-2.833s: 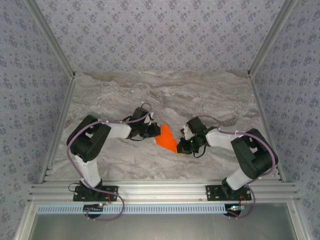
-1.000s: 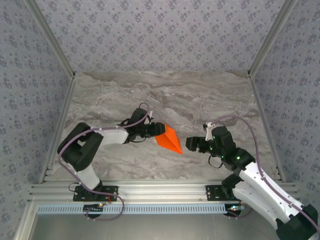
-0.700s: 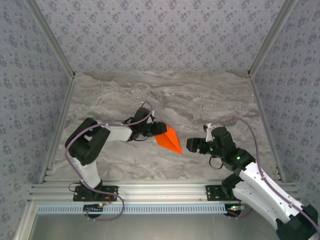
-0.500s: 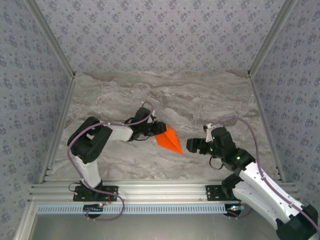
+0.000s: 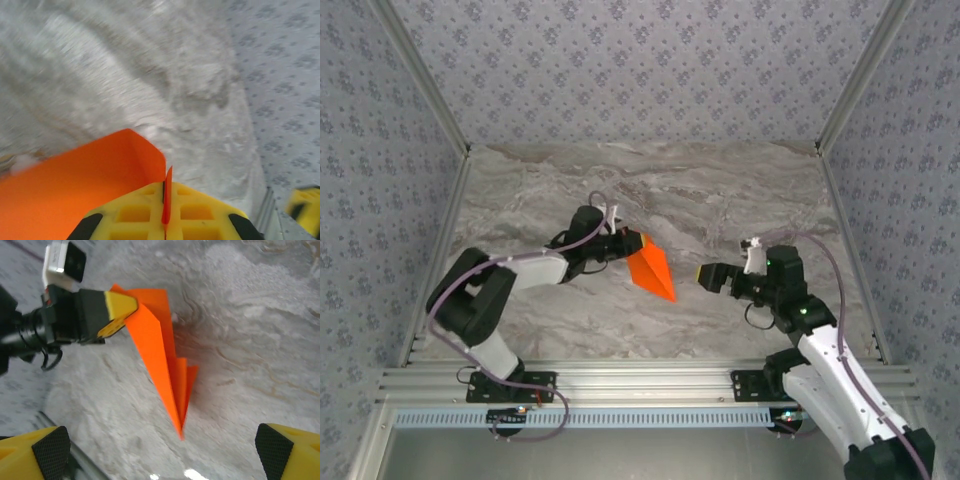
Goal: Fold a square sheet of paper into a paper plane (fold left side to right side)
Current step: Turn over the paper at the center of the table.
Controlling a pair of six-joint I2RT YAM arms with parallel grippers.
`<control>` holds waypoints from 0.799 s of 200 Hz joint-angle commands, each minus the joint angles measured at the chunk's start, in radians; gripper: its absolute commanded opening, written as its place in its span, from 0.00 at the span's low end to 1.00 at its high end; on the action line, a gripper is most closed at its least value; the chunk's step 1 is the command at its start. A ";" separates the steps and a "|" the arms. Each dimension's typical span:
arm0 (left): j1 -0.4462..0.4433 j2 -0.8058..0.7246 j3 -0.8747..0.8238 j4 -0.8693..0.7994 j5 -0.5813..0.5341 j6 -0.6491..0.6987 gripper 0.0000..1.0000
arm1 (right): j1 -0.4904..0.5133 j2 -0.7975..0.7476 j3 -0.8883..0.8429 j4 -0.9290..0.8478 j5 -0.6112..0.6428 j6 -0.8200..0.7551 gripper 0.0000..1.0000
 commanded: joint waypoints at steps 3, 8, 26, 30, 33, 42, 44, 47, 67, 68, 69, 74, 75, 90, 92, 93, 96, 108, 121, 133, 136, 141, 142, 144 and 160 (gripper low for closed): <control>0.009 -0.162 0.030 -0.044 0.044 0.058 0.02 | -0.106 0.012 -0.046 0.242 -0.283 0.142 1.00; 0.010 -0.188 0.035 -0.057 0.047 0.062 0.02 | -0.118 0.021 -0.051 0.277 -0.304 0.158 1.00; 0.011 -0.271 0.064 -0.103 0.058 0.066 0.00 | -0.123 0.057 -0.061 0.405 -0.372 0.190 1.00; 0.011 -0.286 0.071 -0.111 0.062 0.067 0.00 | -0.120 0.064 -0.065 0.442 -0.383 0.200 1.00; 0.010 -0.296 0.077 -0.116 0.065 0.067 0.00 | -0.117 0.068 -0.067 0.470 -0.390 0.206 1.00; 0.011 -0.323 0.093 -0.122 0.079 0.063 0.00 | -0.106 0.081 -0.078 0.549 -0.398 0.227 1.00; 0.011 -0.329 0.097 -0.123 0.084 0.060 0.00 | -0.104 0.084 -0.080 0.567 -0.398 0.231 1.00; 0.011 -0.336 0.103 -0.125 0.088 0.058 0.00 | -0.098 0.088 -0.083 0.592 -0.400 0.238 1.00; 0.011 -0.372 0.133 -0.102 0.127 0.025 0.00 | -0.043 0.129 -0.076 0.727 -0.408 0.258 1.00; 0.011 -0.375 0.135 -0.100 0.129 0.024 0.00 | -0.038 0.130 -0.074 0.729 -0.408 0.258 1.00; 0.011 -0.376 0.136 -0.099 0.131 0.023 0.00 | -0.033 0.133 -0.073 0.733 -0.408 0.257 1.00; 0.010 -0.382 0.142 -0.091 0.139 0.014 0.00 | -0.012 0.144 -0.061 0.740 -0.402 0.248 1.00; 0.010 -0.383 0.143 -0.090 0.141 0.012 0.00 | -0.008 0.146 -0.058 0.740 -0.400 0.246 1.00; 0.006 -0.400 0.158 -0.073 0.164 -0.006 0.00 | 0.055 0.186 -0.020 0.738 -0.387 0.220 1.00; 0.006 -0.402 0.159 -0.070 0.165 -0.009 0.00 | 0.064 0.192 -0.013 0.738 -0.386 0.217 1.00; 0.005 -0.403 0.160 -0.070 0.166 -0.009 0.00 | 0.068 0.194 -0.012 0.738 -0.385 0.215 1.00; 0.004 -0.406 0.161 -0.065 0.170 -0.011 0.00 | 0.079 0.204 -0.005 0.738 -0.383 0.210 1.00; -0.002 -0.416 0.168 -0.064 0.177 -0.018 0.00 | 0.119 0.226 0.022 0.743 -0.370 0.199 1.00; -0.008 -0.425 0.168 -0.049 0.187 -0.029 0.00 | 0.152 0.247 0.044 0.749 -0.357 0.191 1.00; -0.014 -0.431 0.167 -0.038 0.189 -0.041 0.00 | 0.179 0.267 0.062 0.776 -0.359 0.196 1.00; -0.014 -0.433 0.165 -0.036 0.190 -0.044 0.00 | 0.184 0.271 0.067 0.779 -0.358 0.197 1.00; -0.017 -0.434 0.164 -0.033 0.191 -0.047 0.00 | 0.195 0.280 0.078 0.784 -0.357 0.197 1.00; -0.018 -0.435 0.164 -0.033 0.191 -0.047 0.00 | 0.197 0.282 0.079 0.784 -0.356 0.197 1.00; -0.018 -0.434 0.164 -0.032 0.191 -0.050 0.00 | 0.201 0.285 0.084 0.784 -0.356 0.196 1.00; -0.022 -0.434 0.161 -0.018 0.202 -0.068 0.00 | 0.226 0.311 0.111 0.786 -0.353 0.192 0.96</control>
